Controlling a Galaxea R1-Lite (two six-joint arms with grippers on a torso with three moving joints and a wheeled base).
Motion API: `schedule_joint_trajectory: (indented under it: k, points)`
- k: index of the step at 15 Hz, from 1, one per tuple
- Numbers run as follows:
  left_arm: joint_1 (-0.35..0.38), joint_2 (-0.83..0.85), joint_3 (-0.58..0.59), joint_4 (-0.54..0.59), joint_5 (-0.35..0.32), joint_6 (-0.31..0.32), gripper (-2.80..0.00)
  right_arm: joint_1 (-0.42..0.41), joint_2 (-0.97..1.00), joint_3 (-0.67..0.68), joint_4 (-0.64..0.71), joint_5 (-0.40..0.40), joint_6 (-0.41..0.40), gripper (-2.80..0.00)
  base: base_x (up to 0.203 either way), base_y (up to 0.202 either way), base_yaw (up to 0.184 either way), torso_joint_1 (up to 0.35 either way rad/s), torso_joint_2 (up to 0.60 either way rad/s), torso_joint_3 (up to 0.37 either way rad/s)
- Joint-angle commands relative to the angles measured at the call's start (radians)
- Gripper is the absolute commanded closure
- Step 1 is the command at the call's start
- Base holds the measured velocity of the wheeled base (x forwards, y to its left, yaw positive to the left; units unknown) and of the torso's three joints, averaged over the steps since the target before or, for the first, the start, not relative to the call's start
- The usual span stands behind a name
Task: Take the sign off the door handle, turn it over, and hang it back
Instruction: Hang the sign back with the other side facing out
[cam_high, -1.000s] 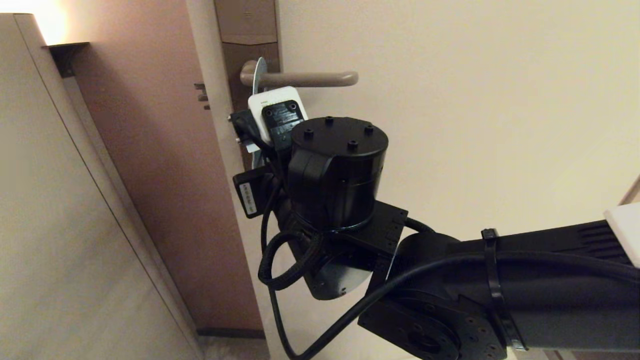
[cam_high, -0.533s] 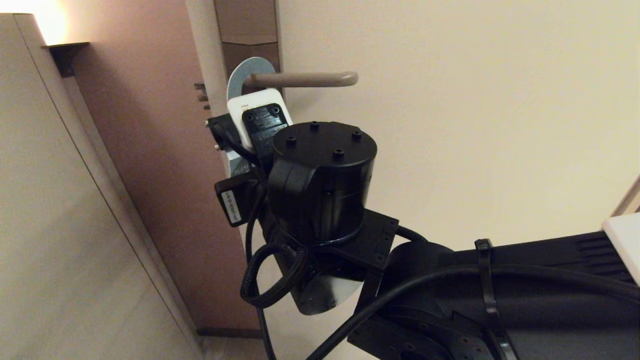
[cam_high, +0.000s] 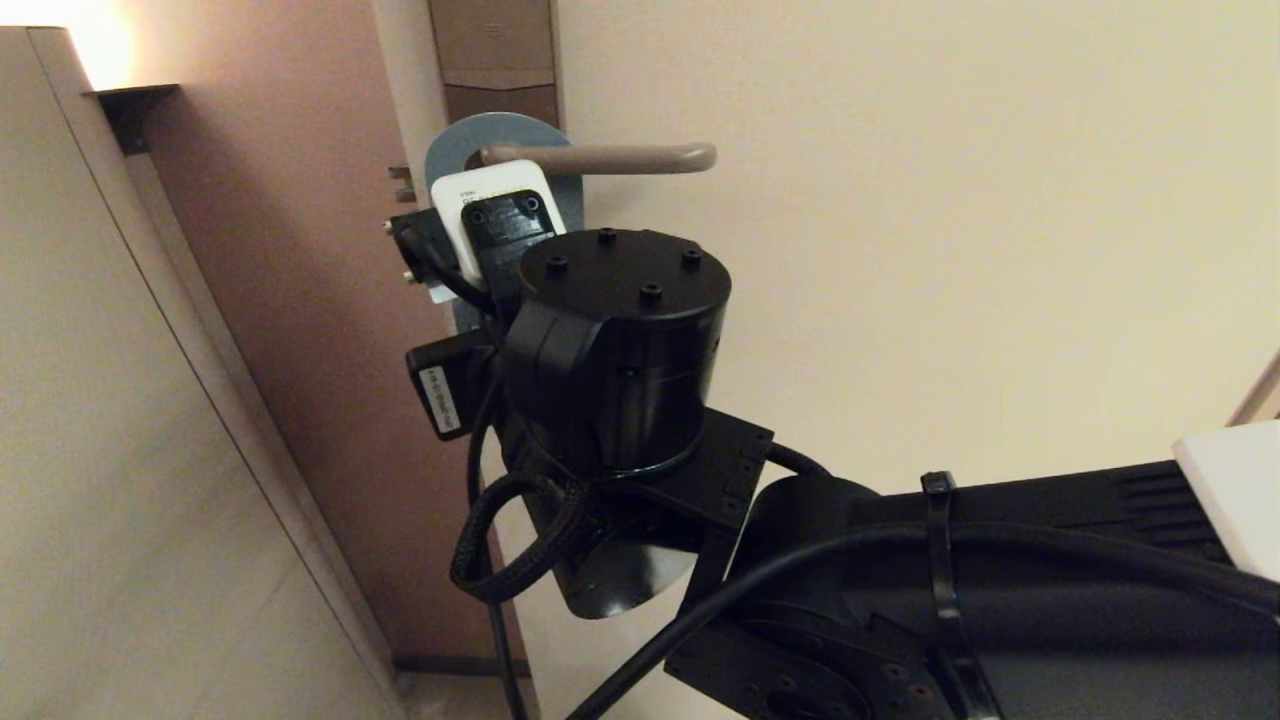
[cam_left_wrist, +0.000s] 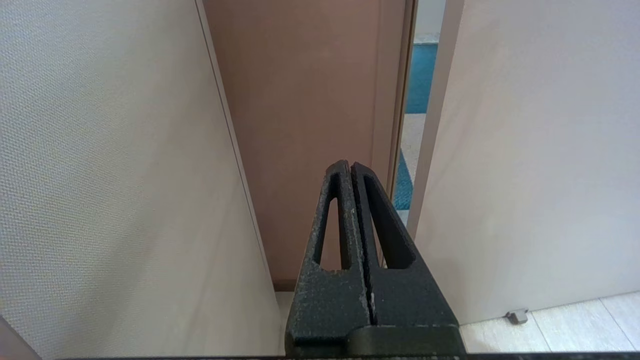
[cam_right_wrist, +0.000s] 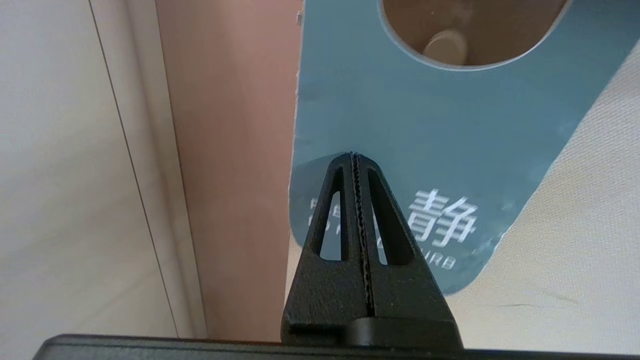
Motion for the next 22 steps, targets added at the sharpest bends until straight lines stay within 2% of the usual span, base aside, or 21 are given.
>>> schedule_joint_trajectory:
  k: [1,9,15,18,22]
  points:
    - [0.001,0.001,0.0,0.0,0.0,-0.001,0.0,-0.002,0.02,-0.007,-0.004,-0.004,-0.001,0.0,0.0,0.0,0.0,0.0,0.0,0.0]
    - [0.002,0.001,0.0,0.0,0.0,0.0,0.0,-0.028,0.066,-0.063,-0.006,-0.007,0.001,0.0,0.0,0.0,0.0,0.0,0.0,0.0]
    - [0.001,0.001,0.0,0.0,0.0,-0.001,0.0,-0.044,0.026,-0.067,-0.001,-0.006,-0.006,0.0,0.0,0.0,0.0,0.0,0.0,0.0]
    - [0.002,0.001,0.0,0.0,0.0,0.0,0.0,-0.045,0.0,-0.042,-0.001,-0.006,-0.011,0.0,0.0,0.0,0.0,0.0,0.0,0.0]
    - [0.002,0.001,0.0,0.0,0.0,0.0,0.0,-0.045,-0.061,0.058,-0.002,-0.007,-0.008,0.0,0.0,0.0,0.0,0.0,0.0,0.0]
